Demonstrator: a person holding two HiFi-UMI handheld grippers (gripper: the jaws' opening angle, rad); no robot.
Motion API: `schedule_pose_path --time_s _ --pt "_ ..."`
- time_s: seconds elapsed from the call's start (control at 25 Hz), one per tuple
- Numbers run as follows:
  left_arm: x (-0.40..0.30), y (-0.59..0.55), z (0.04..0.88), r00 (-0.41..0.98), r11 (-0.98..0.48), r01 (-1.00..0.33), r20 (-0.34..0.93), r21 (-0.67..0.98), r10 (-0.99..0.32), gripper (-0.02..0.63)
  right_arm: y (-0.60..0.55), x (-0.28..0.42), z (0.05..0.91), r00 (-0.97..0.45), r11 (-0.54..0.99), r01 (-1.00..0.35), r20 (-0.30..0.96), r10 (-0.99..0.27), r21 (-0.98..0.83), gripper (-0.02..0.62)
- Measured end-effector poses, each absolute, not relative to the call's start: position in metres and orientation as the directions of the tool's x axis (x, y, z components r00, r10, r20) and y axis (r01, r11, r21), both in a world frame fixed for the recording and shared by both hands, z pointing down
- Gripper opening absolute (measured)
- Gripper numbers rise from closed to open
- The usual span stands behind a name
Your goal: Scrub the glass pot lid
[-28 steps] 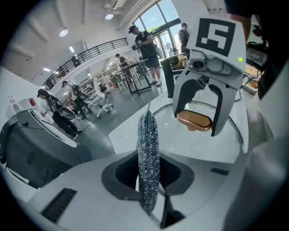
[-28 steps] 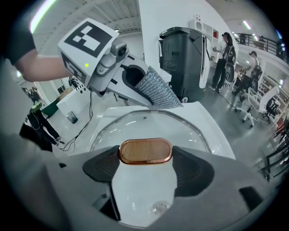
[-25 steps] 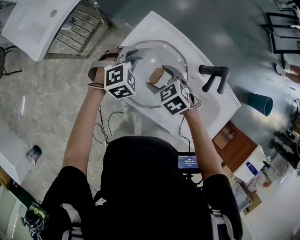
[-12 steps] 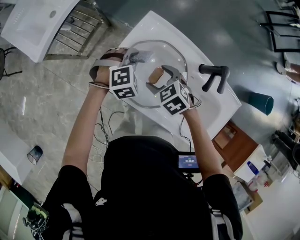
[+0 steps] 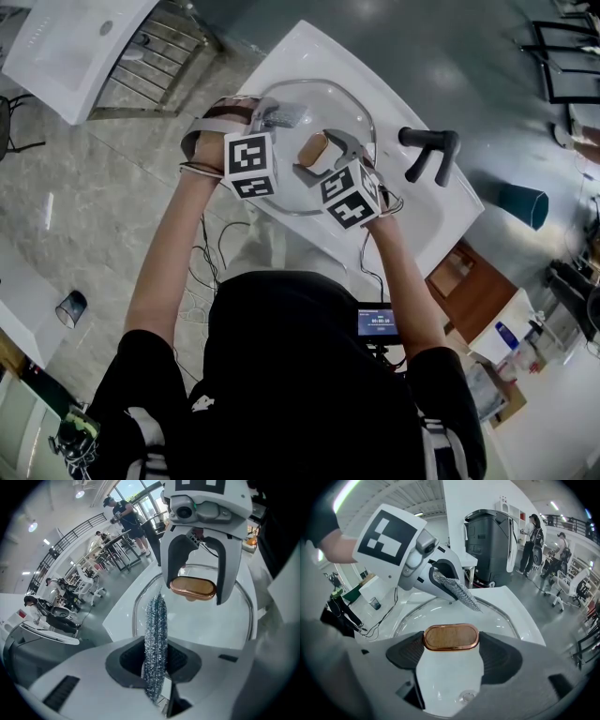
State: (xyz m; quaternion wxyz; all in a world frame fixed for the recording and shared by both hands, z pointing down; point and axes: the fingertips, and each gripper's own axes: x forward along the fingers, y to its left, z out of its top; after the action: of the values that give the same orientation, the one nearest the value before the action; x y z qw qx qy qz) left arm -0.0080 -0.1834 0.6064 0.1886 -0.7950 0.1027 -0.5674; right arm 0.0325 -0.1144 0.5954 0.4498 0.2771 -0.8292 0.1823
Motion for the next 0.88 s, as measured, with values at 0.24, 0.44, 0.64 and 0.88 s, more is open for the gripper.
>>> schedule_pose_path --time_s 0.24,0.44,0.64,0.88 --pt "-0.015 -0.174 0.605 0.324 -0.918 0.046 0.876 -0.393 -0.358 0.071 -0.114 0.032 0.595 -0.441 0.779 -0.625 0.847 -0.297 -0.052 0.364" --pt "-0.024 -0.161 0.606 0.310 -0.913 0.044 0.875 -0.405 -0.373 0.071 -0.114 0.033 0.595 -0.440 0.779 -0.625 0.848 -0.296 -0.052 0.364" --pt "-0.031 -0.148 0.606 0.307 -0.914 0.041 0.876 -0.403 -0.373 0.071 -0.114 0.032 0.595 -0.440 0.779 -0.625 0.847 -0.297 -0.052 0.364" --pt "-0.039 -0.137 0.606 0.284 -0.902 0.048 0.871 -0.430 -0.400 0.071 -0.114 0.033 0.594 -0.439 0.780 -0.624 0.848 -0.295 -0.051 0.364"
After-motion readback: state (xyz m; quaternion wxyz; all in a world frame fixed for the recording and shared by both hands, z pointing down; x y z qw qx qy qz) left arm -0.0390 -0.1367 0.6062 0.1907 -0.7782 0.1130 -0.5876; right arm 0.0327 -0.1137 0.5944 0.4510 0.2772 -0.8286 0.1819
